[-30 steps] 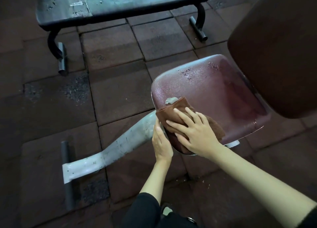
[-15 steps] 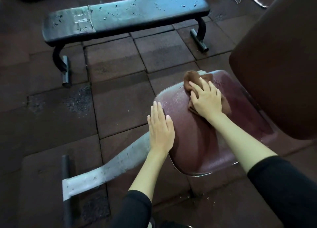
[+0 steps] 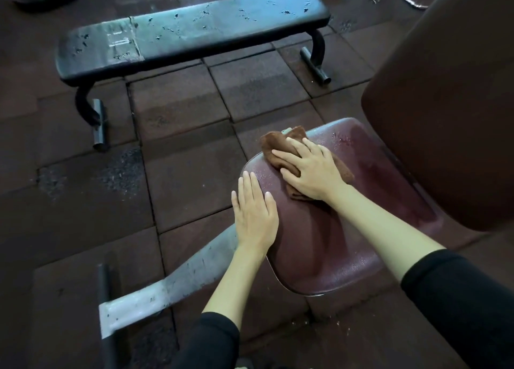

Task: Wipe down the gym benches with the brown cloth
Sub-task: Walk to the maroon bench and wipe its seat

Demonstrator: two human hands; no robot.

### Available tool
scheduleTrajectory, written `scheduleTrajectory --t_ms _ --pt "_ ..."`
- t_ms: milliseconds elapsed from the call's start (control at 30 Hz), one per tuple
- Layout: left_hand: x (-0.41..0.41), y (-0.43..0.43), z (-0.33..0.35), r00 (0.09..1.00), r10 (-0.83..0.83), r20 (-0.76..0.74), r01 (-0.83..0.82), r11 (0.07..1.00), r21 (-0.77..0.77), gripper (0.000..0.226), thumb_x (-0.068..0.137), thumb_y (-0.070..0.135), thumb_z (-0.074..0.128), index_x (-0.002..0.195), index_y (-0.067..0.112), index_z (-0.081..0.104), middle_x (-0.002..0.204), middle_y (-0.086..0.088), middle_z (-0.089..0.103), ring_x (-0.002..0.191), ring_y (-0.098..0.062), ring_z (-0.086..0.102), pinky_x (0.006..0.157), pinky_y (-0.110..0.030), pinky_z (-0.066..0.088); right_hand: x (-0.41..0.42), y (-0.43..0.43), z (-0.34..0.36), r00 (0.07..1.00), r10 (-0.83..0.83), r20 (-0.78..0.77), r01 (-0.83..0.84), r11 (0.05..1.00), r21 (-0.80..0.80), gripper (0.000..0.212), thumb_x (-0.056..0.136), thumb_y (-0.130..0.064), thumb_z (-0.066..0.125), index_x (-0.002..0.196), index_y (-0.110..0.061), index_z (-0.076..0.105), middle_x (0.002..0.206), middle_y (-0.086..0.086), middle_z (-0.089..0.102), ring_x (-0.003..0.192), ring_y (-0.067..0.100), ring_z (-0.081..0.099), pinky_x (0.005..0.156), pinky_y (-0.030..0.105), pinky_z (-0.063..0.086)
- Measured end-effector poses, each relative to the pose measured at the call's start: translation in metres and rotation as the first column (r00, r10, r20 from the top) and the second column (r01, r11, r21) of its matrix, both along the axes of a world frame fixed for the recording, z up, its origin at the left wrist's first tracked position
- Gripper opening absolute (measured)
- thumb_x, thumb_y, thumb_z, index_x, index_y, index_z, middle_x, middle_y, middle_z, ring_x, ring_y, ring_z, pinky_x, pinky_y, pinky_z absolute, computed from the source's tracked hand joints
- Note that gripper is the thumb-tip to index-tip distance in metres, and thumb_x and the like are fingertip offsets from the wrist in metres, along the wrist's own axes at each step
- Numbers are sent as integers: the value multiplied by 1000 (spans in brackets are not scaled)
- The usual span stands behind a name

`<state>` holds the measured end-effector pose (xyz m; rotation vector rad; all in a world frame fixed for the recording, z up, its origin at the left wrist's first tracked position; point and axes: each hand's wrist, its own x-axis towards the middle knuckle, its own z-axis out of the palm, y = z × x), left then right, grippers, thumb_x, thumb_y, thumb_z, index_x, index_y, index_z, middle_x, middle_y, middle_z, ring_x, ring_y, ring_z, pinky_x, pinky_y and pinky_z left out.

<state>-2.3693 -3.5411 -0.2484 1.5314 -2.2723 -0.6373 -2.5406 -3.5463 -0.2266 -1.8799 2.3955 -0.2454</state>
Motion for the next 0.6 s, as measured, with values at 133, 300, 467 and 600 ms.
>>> scheduleTrajectory --t_ms 133,300,467,600 --pt "-3 -6 3 999 -38 34 39 999 -30 69 90 39 6 150 7 14 158 -8 10 146 -19 5 116 -38 -2 -1 -16 -2 991 -137 -11 137 990 15 49 87 -59 35 134 -49 45 153 -3 33 139 32 27 108 47 20" --pt "-10 -9 2 995 -50 84 57 994 -91 65 92 37 12 148 5 21 156 -11 18 145 -23 14 115 -41 3 4 -8 -1 993 -115 -21 115 993 13 54 83 -68 31 134 -52 44 152 2 33 137 38 29 105 50 22" --pt "-21 -7 1 991 -57 118 74 987 -142 59 94 31 20 144 2 33 151 -15 31 141 -26 28 114 -46 14 14 43 -3 993 -117 -19 116 991 -63 45 90 -55 34 131 -49 50 146 2 44 130 37 41 100 47 32" --pt "-40 -5 6 982 -104 159 133 974 -185 57 94 30 25 141 2 40 148 -14 37 138 -25 34 112 -49 22 6 90 -8 956 -285 -63 279 956 -89 45 91 -50 36 133 -46 50 147 3 43 130 35 41 100 47 34"
